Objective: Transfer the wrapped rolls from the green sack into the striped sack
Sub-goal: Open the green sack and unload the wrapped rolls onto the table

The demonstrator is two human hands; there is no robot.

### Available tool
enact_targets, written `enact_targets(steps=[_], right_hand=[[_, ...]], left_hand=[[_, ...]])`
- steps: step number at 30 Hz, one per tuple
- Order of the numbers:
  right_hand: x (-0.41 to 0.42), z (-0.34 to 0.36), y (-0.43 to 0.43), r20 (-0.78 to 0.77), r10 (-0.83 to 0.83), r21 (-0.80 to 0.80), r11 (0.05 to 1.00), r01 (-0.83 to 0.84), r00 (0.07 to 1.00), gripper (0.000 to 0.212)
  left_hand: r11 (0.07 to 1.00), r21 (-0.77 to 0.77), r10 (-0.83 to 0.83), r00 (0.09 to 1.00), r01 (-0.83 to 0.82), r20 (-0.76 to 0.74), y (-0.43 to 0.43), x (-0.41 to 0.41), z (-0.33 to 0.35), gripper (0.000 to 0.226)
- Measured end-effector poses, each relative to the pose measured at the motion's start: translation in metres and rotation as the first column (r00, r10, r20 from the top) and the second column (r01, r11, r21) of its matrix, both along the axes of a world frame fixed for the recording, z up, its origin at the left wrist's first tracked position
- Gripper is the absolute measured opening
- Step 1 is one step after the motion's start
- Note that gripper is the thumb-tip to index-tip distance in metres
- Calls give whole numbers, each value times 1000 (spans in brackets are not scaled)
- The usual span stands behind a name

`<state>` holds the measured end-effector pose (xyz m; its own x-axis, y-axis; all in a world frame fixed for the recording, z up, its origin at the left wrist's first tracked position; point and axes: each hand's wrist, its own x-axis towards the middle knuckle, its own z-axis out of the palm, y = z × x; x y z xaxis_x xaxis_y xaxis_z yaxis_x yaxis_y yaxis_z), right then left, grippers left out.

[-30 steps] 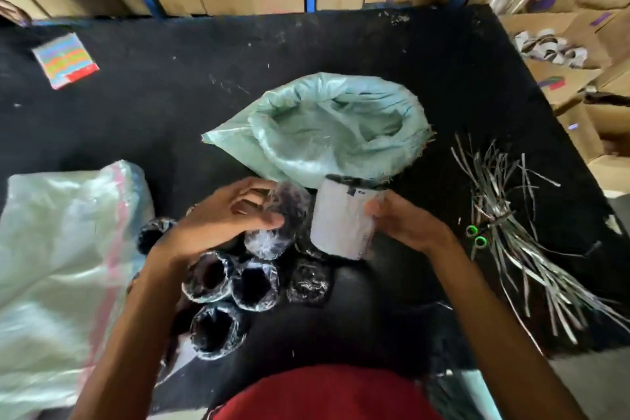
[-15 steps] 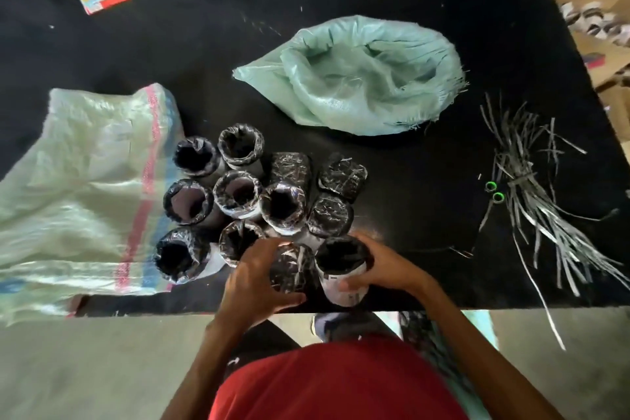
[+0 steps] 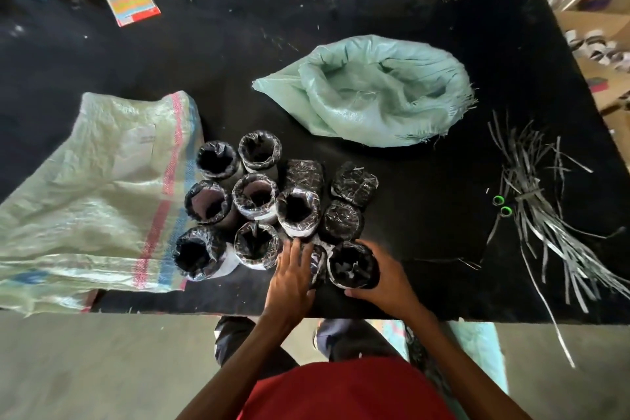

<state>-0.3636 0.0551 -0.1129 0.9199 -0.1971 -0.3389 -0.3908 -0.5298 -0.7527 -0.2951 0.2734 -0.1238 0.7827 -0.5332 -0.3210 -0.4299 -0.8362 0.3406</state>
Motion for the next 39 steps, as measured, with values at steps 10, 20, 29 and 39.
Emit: enact_targets(steps=[10, 20, 29, 39], right_hand=[[6, 5, 2, -26, 29, -26, 999, -30, 999, 118], [80, 103, 26, 356, 250, -206, 961, -186, 900, 88], [186, 150, 182, 440, 468, -319, 879, -354, 766, 68], [209, 66, 399, -307, 619, -371, 621, -690, 723, 105]], left_hand=[[997, -45, 54, 997, -56, -51, -14, 3, 3, 83], [890, -453, 112, 985, -42, 130, 51, 57, 126, 32], [904, -310, 392, 860, -294, 327, 231, 136, 175, 46], [958, 283, -49, 999, 53, -19, 429, 199, 46, 142]])
